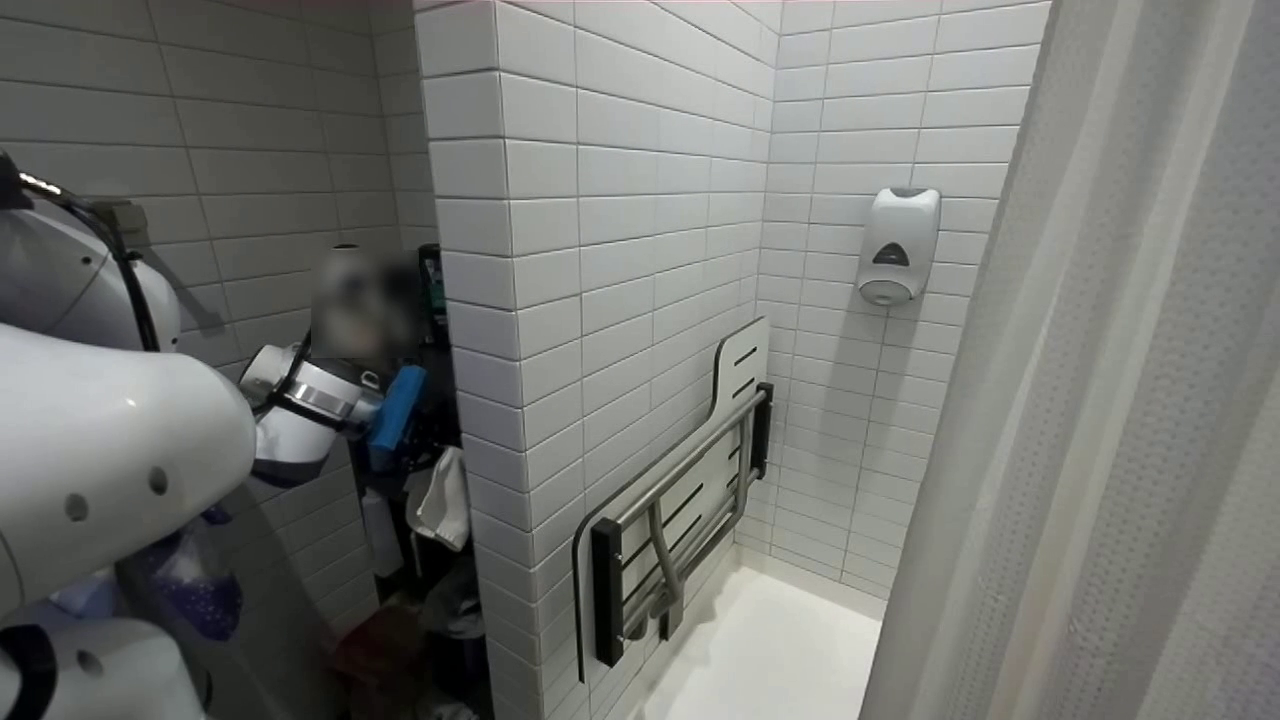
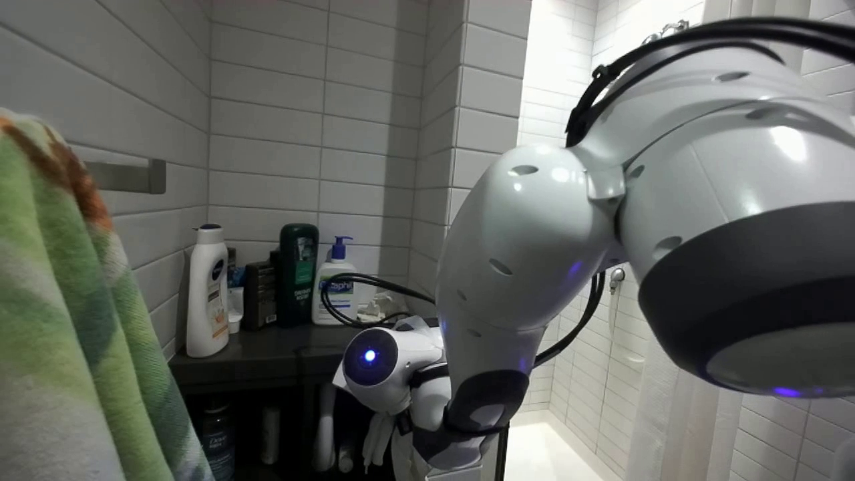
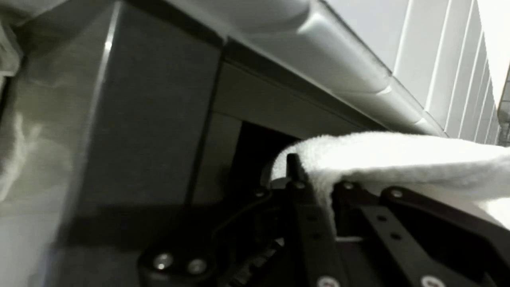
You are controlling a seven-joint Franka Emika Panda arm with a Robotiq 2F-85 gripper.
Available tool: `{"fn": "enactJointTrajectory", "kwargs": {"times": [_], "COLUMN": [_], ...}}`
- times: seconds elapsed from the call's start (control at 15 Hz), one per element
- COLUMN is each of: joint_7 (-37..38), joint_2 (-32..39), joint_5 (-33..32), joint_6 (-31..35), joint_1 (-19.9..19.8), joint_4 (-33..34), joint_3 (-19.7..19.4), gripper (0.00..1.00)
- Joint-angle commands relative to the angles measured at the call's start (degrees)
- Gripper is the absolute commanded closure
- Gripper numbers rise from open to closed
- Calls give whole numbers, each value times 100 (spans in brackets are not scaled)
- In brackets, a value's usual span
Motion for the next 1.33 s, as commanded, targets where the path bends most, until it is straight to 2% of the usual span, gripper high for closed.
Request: {"fn": "enactJointTrajectory", "kwargs": {"times": [0.0,0.47,1.0,1.27], "joint_7": [-141,-288,-269,-121], "joint_2": [25,191,517,608], "joint_5": [172,552,622,543], "joint_6": [-212,-561,-393,-24], "joint_1": [-363,-743,-531,-120], "joint_4": [352,663,419,50], "joint_3": [100,462,573,407], "gripper": [98,98,98,98]}}
